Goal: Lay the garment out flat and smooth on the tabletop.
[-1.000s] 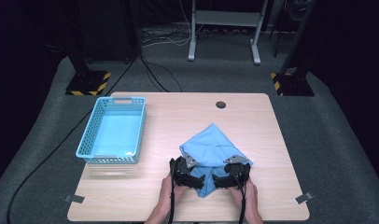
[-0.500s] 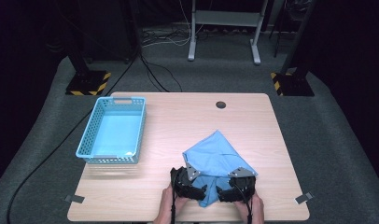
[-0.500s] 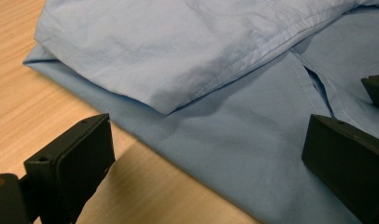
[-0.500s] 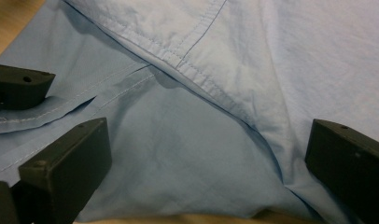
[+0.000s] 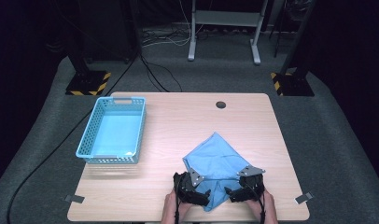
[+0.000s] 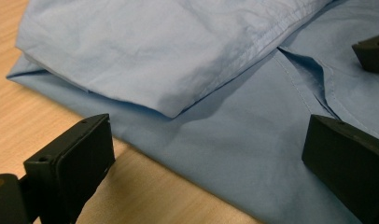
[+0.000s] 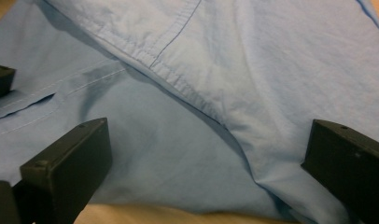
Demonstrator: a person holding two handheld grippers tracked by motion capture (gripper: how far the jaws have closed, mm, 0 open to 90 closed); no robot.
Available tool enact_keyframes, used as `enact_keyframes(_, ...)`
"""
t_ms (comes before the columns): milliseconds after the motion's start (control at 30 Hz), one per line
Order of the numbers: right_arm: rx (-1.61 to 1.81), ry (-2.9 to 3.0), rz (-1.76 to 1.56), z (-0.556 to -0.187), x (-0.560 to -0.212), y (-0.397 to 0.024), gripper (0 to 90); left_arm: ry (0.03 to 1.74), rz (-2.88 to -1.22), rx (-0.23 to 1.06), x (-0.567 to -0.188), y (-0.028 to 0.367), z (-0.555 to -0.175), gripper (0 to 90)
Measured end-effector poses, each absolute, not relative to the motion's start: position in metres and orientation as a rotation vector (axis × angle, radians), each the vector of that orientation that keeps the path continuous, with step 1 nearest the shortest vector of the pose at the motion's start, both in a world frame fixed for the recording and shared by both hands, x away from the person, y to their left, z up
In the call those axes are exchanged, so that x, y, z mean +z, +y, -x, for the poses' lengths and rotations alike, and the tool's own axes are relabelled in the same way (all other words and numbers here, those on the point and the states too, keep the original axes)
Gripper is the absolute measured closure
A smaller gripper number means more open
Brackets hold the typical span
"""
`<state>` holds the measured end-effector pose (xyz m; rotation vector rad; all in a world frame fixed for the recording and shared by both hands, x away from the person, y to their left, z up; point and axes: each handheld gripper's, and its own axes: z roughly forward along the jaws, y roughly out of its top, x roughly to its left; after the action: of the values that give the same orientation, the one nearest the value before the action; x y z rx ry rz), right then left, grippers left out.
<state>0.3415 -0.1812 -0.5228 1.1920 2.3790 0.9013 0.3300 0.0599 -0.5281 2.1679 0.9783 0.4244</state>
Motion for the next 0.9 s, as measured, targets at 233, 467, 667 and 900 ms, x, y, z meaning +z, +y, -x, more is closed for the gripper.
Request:
enact_keyframes(233, 0.862, 2.399, -1.180, -0.348, -0.520, -0.180, 0.0, 0.990, -2.145, 0.419, -0.526, 0.076, -0.336, 0.0)
enact_keyframes(467, 0.816, 2.396, -1.088, -0.347, -0.516, -0.151, 0.0, 1.010, -2.165, 0.416, -0.528, 0.086, -0.349, 0.0)
enact_keyframes(667, 0.845, 2.401, -1.021, -0.353, -0.514, -0.123, 1.0, 1.000, -2.167, 0.414, -0.528, 0.086, -0.350, 0.0)
enact_keyframes(900, 0.824, 2.424, -0.972, -0.361, -0.511, -0.099, 4.2, 0.968, -2.180, 0.403, -0.529, 0.088, -0.348, 0.0)
